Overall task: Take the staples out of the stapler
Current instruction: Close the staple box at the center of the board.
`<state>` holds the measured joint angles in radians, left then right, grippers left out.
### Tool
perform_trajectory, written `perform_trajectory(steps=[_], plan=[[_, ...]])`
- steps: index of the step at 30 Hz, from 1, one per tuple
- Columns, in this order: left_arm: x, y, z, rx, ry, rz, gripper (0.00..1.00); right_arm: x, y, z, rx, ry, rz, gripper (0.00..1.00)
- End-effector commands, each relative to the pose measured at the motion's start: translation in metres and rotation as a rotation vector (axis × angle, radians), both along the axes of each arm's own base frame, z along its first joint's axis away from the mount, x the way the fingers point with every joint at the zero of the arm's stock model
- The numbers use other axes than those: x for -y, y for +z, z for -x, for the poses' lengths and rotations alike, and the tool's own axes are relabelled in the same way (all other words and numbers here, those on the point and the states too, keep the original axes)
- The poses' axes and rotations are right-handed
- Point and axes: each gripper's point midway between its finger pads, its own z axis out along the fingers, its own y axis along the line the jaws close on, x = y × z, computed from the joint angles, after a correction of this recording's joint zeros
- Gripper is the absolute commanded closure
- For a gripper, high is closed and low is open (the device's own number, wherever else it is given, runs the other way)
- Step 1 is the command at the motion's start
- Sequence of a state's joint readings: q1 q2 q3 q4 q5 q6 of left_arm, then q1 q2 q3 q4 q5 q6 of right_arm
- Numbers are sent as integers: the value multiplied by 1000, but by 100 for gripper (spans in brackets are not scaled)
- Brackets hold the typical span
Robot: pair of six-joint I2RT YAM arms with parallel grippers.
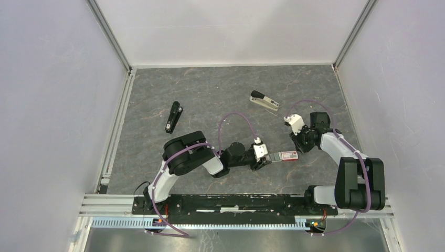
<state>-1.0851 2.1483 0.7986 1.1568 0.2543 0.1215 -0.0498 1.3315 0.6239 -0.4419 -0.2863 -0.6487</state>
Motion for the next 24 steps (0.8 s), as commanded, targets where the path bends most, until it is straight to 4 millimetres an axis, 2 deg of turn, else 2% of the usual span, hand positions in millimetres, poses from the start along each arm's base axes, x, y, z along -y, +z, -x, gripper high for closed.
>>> perform_trajectory(steps=[1, 4, 11, 24], plan=[[-13, -25, 4, -35, 28, -62, 51, 18, 11, -4, 32, -43, 52, 68], [-14, -26, 4, -37, 31, -61, 51, 20, 10, 6, -4, -12, 64, 68], [-10, -24, 6, -35, 23, -49, 51, 5, -1, 36, -118, 94, 4, 70], [-9, -24, 13, -24, -20, -41, 50, 0, -6, 33, -125, 89, -15, 71]])
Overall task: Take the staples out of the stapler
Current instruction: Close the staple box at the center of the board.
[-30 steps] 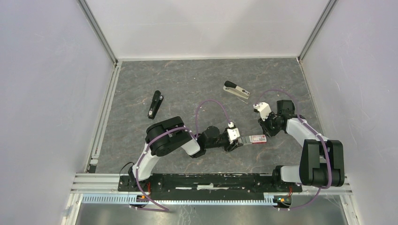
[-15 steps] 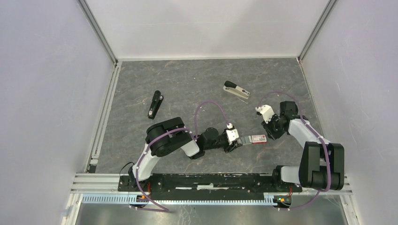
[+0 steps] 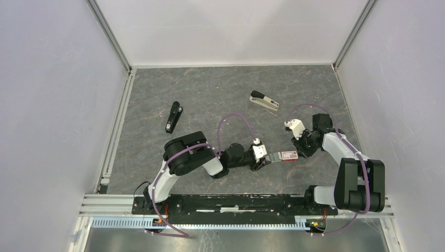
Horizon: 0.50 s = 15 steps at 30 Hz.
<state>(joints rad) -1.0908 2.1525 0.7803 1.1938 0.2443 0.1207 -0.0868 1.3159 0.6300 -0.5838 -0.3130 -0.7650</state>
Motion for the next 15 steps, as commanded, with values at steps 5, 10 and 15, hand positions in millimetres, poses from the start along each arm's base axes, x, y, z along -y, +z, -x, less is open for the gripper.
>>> perform_trajectory(steps=[5, 10, 15], plan=[[-3, -24, 10, -23, -37, -56, 50, -7, -6, 6, -46, 13, -24, 71], [1, -24, 11, -24, -48, -55, 50, -8, -7, 5, -49, 15, -24, 72], [2, -25, 11, -24, -54, -55, 50, -9, -7, 4, -47, 16, -26, 72]])
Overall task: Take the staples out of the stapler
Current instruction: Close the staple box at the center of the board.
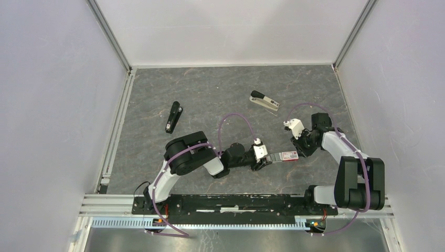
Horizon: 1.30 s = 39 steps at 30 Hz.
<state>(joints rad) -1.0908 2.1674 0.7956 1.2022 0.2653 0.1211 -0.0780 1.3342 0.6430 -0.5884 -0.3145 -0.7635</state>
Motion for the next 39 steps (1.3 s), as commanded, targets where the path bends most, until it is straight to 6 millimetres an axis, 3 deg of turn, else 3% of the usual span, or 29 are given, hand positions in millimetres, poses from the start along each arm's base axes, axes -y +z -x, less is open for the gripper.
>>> perform_trajectory(steps=[1, 27, 39], plan=[[-2, -25, 9, -25, -34, -66, 50, -8, -7, 5, -38, 10, -26, 72], [2, -25, 4, -5, -26, -84, 51, -17, -16, 7, -63, 34, -27, 73], [1, -24, -7, -40, 114, -85, 51, -18, -19, 16, -84, 43, -15, 73]])
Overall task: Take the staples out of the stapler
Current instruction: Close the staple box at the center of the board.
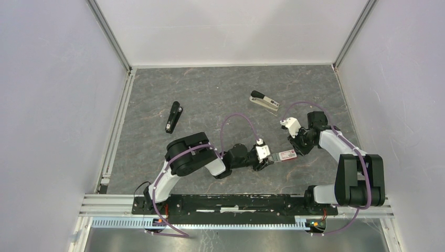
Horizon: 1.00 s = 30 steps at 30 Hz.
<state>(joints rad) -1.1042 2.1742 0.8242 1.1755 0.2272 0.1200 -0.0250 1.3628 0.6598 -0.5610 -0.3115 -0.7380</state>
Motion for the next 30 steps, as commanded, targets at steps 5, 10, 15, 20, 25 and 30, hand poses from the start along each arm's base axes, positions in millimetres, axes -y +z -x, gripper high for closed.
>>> perform_trajectory(steps=[5, 10, 15, 20, 25, 30], plan=[[-5, -28, -4, -56, 150, -77, 52, -7, -17, 24, -88, 18, -12, 73], [5, -28, 5, -76, 114, -56, 51, -9, -18, 23, -90, 13, -26, 73], [13, -23, 6, -93, 101, -40, 49, -16, -18, 22, -85, 42, -25, 72], [17, -8, 2, -150, 136, -2, 38, -12, -12, 11, -38, 18, -6, 67], [15, 20, -4, -192, 171, 49, 25, -5, -1, -2, 13, -15, -9, 64], [10, 61, -7, -236, 177, 126, 21, 7, 2, -5, 26, -51, -12, 63]])
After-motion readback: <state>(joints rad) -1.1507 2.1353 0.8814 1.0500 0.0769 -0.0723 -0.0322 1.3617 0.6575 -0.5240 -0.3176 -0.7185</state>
